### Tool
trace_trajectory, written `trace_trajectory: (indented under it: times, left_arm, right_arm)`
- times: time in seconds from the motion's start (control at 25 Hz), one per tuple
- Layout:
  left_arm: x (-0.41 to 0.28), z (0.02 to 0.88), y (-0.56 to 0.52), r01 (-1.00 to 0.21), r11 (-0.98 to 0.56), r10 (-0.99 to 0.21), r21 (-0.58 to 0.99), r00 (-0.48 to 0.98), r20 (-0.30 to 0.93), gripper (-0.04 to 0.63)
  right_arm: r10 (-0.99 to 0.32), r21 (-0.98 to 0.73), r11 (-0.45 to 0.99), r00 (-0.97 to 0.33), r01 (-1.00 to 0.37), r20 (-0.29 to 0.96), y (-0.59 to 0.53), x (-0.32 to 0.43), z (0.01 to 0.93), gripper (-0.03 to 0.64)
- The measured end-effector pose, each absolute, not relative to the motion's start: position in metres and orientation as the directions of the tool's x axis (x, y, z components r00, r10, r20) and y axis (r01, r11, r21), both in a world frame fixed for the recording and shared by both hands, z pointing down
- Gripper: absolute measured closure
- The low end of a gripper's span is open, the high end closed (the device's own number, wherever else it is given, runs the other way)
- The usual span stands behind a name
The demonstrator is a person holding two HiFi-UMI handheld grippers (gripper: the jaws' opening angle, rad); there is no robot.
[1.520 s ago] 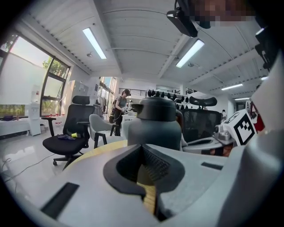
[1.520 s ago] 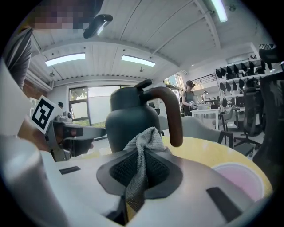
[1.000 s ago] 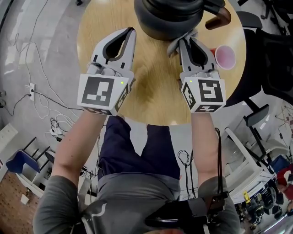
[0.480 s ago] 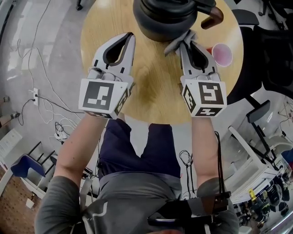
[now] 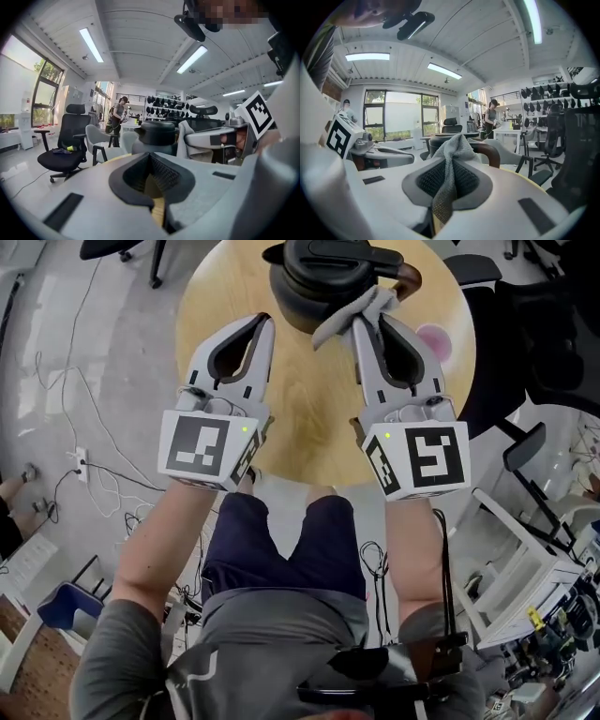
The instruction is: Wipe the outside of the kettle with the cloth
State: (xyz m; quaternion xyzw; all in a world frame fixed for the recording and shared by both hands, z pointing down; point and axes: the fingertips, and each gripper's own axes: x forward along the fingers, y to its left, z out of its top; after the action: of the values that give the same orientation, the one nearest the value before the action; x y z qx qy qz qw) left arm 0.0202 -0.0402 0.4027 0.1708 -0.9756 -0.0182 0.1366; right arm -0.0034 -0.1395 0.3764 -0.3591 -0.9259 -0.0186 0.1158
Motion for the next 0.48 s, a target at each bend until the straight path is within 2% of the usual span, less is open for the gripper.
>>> trace_trajectory:
  times: [0.48]
  left_arm:
    - [0.016, 0.425, -0.026, -0.349, 0.931, -0.364, 0.103, -0.893, 0.266, 0.588]
  right_arm:
    - [0.598, -0.074, 0.795, -0.756, 0.602, 0.267, -0.132, -0.001, 0.428, 0.561]
